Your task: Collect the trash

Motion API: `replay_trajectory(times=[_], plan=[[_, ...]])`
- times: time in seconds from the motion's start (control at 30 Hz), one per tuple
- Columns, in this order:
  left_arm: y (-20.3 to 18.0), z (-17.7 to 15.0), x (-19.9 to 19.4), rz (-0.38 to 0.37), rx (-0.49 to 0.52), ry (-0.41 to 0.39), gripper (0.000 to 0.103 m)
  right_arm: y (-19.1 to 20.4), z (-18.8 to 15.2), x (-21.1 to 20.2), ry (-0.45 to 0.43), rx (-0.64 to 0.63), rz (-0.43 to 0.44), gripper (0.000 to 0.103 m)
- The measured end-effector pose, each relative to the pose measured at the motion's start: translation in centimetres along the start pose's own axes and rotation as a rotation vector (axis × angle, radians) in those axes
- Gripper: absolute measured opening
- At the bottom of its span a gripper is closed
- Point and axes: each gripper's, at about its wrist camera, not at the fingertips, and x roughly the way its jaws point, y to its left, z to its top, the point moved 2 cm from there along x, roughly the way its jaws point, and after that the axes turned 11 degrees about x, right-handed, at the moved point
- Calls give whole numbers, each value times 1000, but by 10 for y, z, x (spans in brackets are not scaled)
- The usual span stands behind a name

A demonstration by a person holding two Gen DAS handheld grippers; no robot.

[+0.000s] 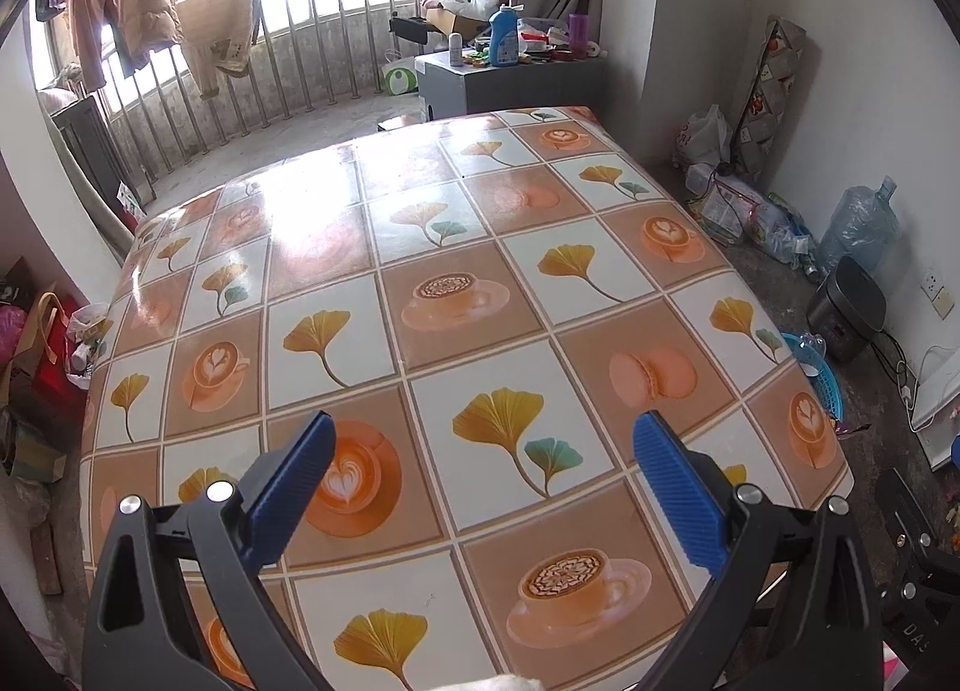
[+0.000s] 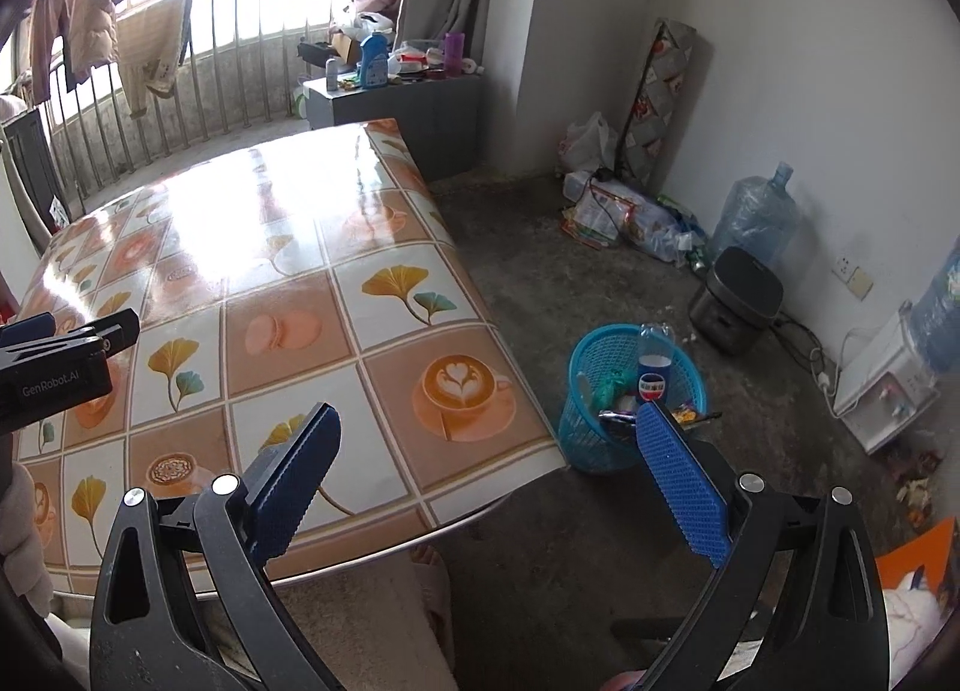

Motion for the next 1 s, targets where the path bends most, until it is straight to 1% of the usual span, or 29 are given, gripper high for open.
replay_trajectory(times=[0.07,0.17,0.37,0.57,1.0], plan=[[-3,0,2,-3,10,14,97,-3,-2,3,18,-6,-15,95],[-8,-2,3,-2,30,22,97,-7,-5,2,21,-25,-44,95],[-17,0,1,-8,61,14,97,-16,-7,2,43,-21,-52,95],[-26,3,-2,-18,84,3,97,-25,-6,-1,39,-6,-68,95],[-34,11,-3,-36,95,-8,97,-46,-2,-2,36,27,-106,95]])
